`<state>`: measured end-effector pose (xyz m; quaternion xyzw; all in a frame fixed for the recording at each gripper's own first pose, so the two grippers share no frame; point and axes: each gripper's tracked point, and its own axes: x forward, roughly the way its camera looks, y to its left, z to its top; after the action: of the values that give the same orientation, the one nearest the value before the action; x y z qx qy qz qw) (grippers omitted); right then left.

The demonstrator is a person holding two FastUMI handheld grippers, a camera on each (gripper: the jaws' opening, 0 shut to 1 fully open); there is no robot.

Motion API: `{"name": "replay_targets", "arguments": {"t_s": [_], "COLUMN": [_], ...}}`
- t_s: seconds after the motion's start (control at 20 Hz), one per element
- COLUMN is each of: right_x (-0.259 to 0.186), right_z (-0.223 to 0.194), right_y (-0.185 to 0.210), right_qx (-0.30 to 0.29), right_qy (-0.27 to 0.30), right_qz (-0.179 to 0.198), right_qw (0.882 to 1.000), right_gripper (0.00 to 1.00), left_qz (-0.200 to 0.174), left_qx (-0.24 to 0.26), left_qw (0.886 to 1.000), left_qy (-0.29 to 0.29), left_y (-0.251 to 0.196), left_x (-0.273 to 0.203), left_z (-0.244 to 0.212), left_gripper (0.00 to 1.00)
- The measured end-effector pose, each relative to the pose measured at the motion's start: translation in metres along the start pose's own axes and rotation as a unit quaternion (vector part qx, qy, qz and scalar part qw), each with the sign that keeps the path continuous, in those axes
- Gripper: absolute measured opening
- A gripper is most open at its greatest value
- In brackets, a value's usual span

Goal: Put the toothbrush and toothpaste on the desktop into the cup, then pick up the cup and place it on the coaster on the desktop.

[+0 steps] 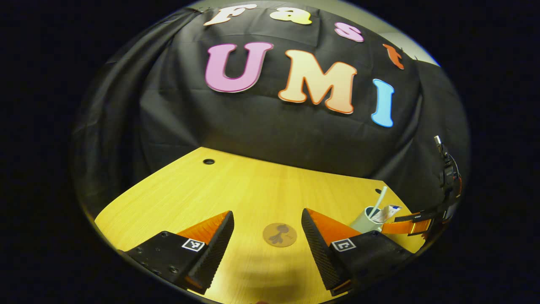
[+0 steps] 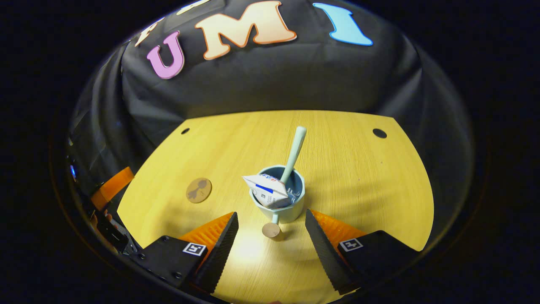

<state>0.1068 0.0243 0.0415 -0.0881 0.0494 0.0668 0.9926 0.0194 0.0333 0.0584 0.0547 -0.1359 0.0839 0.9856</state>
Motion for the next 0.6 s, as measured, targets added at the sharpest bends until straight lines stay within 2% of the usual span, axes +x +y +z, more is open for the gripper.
{"name": "replay_targets", "arguments": {"t_s": [0.05,0.1,0.15,0.2,0.25,0.3,0.35,0.55,0.6], "right_x": [0.008,0.015,0.020,0.027,0.033,0.037,0.042,0.054,0.056], "right_z": [-0.006,-0.011,-0.013,-0.017,-0.019,-0.021,-0.023,-0.032,-0.033], "right_y": [-0.001,-0.001,0.000,0.003,0.002,0.000,0.002,-0.003,-0.007], "right_qx": [0.003,0.005,0.008,0.009,0.005,0.001,0.001,0.006,0.001], "right_qy": [0.023,0.044,0.062,0.075,0.085,0.095,0.107,0.144,0.147], "right_qz": [-0.004,-0.005,-0.005,0.000,-0.002,-0.009,-0.009,-0.023,-0.030], "right_qw": [1.000,0.999,0.998,0.997,0.996,0.995,0.994,0.989,0.989], "right_gripper": [0.98,0.98,0.94,0.98,0.98,0.93,0.98,0.82,0.83], "left_qz": [0.014,0.028,0.040,0.051,0.056,0.061,0.065,0.067,0.066], "left_qx": [-0.008,-0.015,-0.020,-0.024,-0.025,-0.024,-0.020,-0.007,-0.002], "left_qw": [1.000,1.000,0.999,0.998,0.998,0.998,0.997,0.997,0.997], "left_qy": [0.002,0.003,0.002,0.004,0.012,0.019,0.024,0.039,0.042], "left_y": [0.011,0.019,0.028,0.036,0.040,0.044,0.046,0.040,0.036], "left_x": [-0.004,-0.010,-0.015,-0.020,-0.024,-0.029,-0.033,-0.041,-0.042], "left_z": [-0.003,-0.005,-0.007,-0.011,-0.016,-0.021,-0.025,-0.037,-0.041], "left_gripper": [0.93,0.92,0.93,0.93,0.93,0.93,0.93,0.93,0.93]}}
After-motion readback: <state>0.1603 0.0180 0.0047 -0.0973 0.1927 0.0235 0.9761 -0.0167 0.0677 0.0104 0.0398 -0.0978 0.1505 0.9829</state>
